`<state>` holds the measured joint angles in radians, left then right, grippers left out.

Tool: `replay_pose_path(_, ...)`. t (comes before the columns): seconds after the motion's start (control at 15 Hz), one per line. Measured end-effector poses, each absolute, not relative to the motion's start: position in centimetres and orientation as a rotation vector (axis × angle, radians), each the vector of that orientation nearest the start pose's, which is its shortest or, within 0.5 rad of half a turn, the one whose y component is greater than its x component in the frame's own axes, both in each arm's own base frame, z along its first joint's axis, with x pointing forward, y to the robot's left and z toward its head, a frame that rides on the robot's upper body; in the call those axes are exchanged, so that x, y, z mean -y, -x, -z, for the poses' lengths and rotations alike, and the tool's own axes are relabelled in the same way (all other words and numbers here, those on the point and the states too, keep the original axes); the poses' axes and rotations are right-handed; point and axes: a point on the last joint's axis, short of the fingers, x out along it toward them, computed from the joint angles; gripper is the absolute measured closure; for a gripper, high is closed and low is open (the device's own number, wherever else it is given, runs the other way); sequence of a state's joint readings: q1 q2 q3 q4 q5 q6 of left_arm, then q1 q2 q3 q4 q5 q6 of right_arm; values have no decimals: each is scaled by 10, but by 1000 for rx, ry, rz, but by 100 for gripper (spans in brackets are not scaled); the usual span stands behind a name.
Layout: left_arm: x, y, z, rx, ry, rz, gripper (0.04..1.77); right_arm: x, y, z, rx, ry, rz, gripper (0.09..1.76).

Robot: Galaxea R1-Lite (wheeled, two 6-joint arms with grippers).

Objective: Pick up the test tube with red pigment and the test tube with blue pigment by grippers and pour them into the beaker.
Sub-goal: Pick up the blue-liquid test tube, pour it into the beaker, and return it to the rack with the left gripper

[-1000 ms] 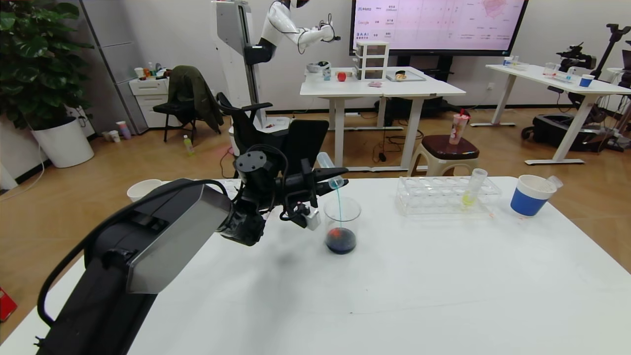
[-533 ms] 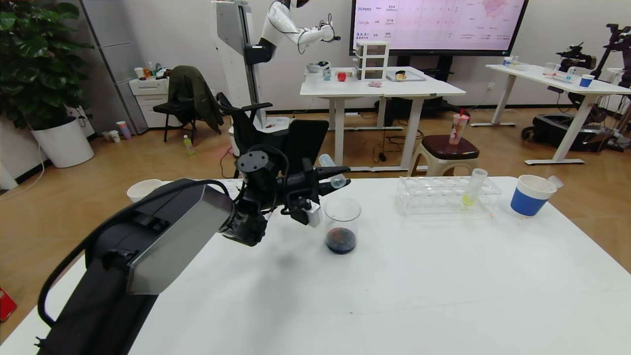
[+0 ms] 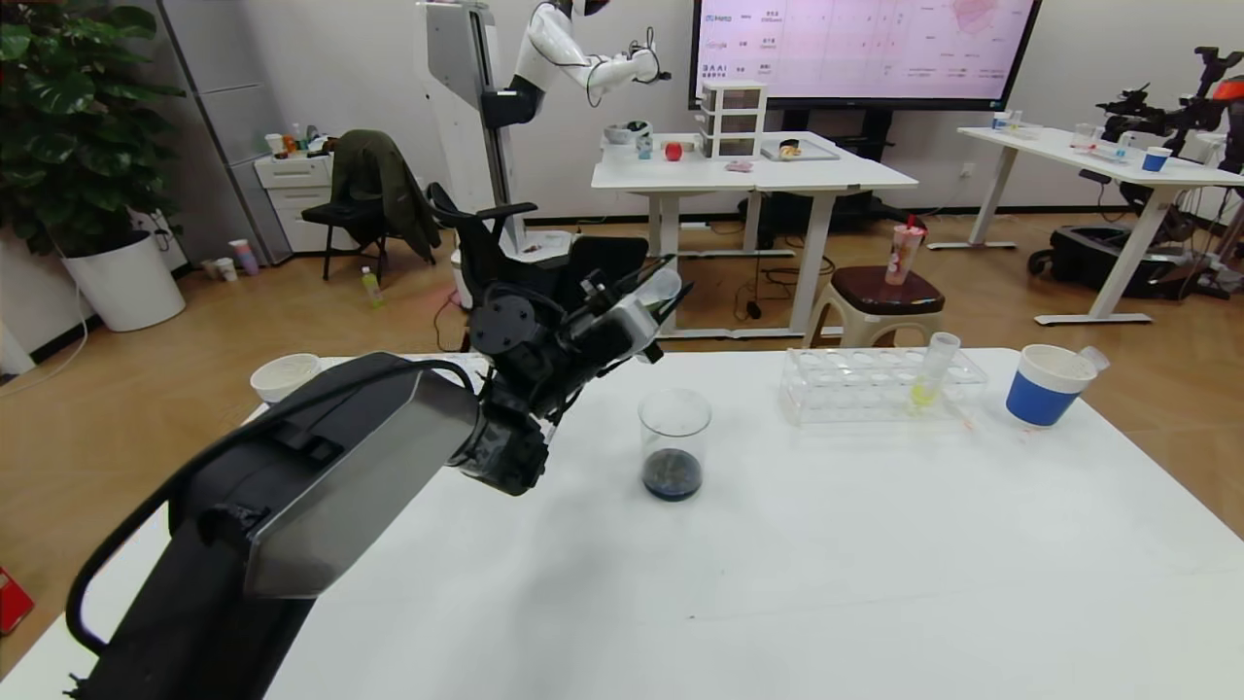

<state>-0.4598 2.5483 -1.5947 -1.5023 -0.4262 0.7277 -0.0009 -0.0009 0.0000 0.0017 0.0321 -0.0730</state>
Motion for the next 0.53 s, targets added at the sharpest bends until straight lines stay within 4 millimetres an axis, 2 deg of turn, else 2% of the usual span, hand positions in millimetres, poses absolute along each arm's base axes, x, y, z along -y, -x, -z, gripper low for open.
replay_pose_path(0.27,249,-428,-119,621,-326,356,128,-1,23,-75,0,73,-31,11)
replay_pose_path(0.53,255,-425,-116,460,-90,250,128,-1,23,-75,0,73,-31,11)
